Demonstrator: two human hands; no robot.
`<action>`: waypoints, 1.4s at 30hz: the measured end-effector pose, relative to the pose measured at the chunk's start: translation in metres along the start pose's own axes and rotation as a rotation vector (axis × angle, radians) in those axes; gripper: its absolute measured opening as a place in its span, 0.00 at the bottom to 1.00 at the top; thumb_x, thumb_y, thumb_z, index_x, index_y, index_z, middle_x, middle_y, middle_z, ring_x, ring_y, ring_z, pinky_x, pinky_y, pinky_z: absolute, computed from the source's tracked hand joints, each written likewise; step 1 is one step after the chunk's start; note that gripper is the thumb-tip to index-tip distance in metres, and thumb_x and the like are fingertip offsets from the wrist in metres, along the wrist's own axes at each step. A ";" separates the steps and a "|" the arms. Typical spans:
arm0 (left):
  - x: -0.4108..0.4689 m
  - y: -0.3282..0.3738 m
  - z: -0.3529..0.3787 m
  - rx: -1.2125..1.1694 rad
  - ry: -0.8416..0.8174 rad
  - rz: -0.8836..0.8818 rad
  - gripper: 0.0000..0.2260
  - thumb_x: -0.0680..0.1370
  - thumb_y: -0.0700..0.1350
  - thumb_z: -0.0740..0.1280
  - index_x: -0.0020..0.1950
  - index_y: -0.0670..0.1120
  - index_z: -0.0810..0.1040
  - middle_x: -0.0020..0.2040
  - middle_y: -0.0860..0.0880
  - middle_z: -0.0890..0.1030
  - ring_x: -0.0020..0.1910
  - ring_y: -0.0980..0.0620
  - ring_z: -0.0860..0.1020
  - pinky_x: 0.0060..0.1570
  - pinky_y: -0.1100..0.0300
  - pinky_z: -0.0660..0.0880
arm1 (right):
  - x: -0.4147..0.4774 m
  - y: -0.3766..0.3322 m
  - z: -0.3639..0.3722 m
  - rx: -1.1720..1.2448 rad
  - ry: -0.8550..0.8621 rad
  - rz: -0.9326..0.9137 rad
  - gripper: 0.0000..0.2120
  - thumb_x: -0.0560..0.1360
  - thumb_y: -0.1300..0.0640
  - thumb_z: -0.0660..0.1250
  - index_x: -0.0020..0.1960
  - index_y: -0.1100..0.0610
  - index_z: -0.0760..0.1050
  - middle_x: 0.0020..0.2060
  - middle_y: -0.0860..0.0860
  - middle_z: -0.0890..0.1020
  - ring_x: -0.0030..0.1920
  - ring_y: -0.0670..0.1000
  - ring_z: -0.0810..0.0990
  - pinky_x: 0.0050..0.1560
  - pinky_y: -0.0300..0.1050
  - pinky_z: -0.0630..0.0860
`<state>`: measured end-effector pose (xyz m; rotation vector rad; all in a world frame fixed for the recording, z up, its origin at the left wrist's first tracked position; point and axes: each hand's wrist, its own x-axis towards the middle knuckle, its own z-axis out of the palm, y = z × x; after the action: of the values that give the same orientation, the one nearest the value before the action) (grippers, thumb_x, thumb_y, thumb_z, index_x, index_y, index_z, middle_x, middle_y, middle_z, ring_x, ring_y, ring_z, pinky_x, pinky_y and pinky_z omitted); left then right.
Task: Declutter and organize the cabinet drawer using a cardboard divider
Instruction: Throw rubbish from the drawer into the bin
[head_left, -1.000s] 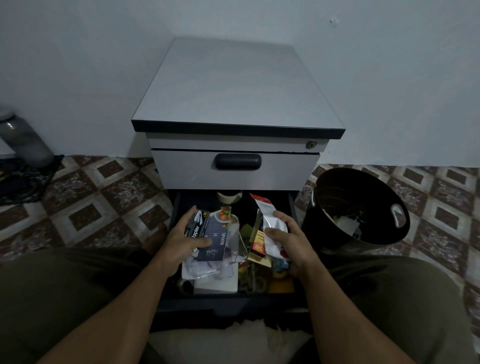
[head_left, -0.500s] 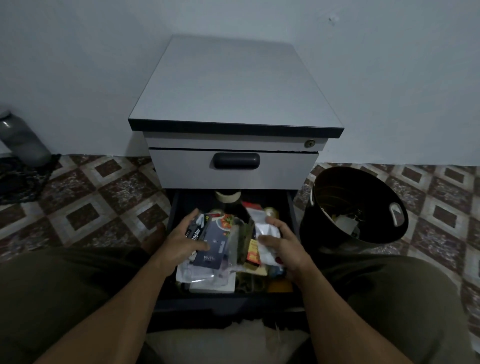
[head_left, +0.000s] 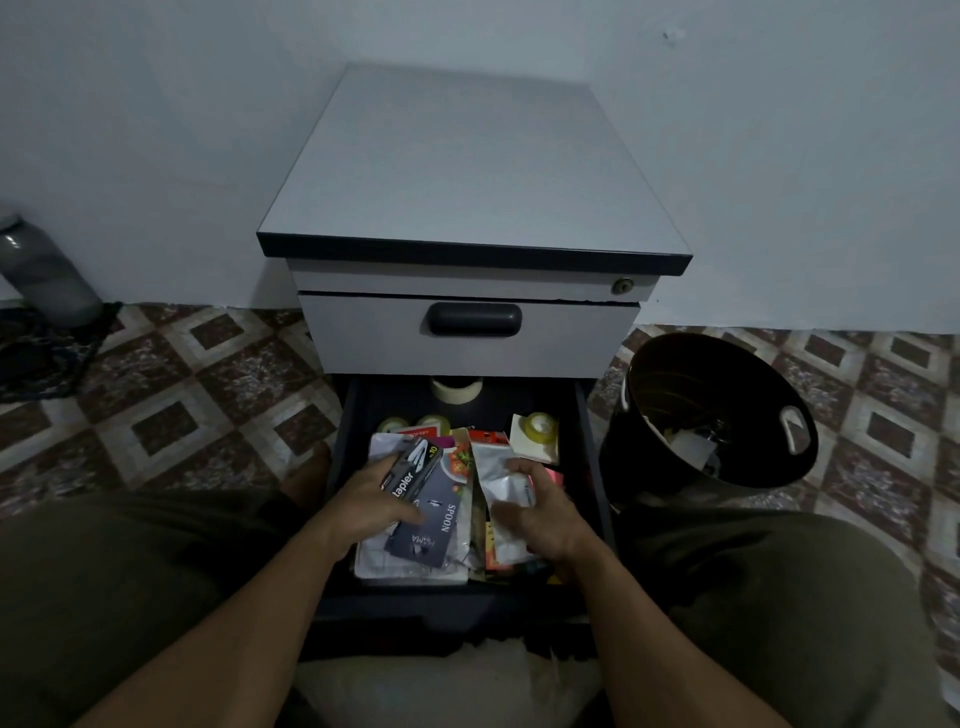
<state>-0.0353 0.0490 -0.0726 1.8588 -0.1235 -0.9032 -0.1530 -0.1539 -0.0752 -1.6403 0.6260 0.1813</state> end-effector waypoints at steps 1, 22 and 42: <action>0.000 0.000 0.000 -0.003 0.005 0.000 0.27 0.67 0.30 0.76 0.58 0.55 0.77 0.53 0.48 0.83 0.47 0.53 0.83 0.37 0.65 0.78 | -0.001 0.000 0.001 0.003 0.002 -0.010 0.20 0.77 0.62 0.69 0.66 0.49 0.69 0.49 0.49 0.79 0.40 0.46 0.79 0.30 0.33 0.74; 0.004 -0.001 -0.003 -0.218 0.046 0.050 0.25 0.66 0.36 0.79 0.60 0.52 0.80 0.51 0.48 0.86 0.51 0.47 0.85 0.55 0.48 0.80 | 0.008 -0.012 0.000 0.363 0.031 0.029 0.24 0.72 0.71 0.70 0.62 0.50 0.75 0.47 0.58 0.82 0.32 0.50 0.83 0.30 0.41 0.77; 0.007 -0.002 0.003 -0.211 0.026 0.036 0.26 0.68 0.33 0.77 0.63 0.50 0.78 0.50 0.47 0.86 0.48 0.47 0.85 0.48 0.52 0.82 | 0.013 -0.012 0.006 0.252 -0.011 0.047 0.28 0.71 0.71 0.70 0.64 0.48 0.73 0.49 0.56 0.82 0.40 0.54 0.82 0.41 0.50 0.81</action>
<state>-0.0327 0.0446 -0.0780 1.6667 -0.0433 -0.8335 -0.1348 -0.1516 -0.0719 -1.3824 0.6519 0.1391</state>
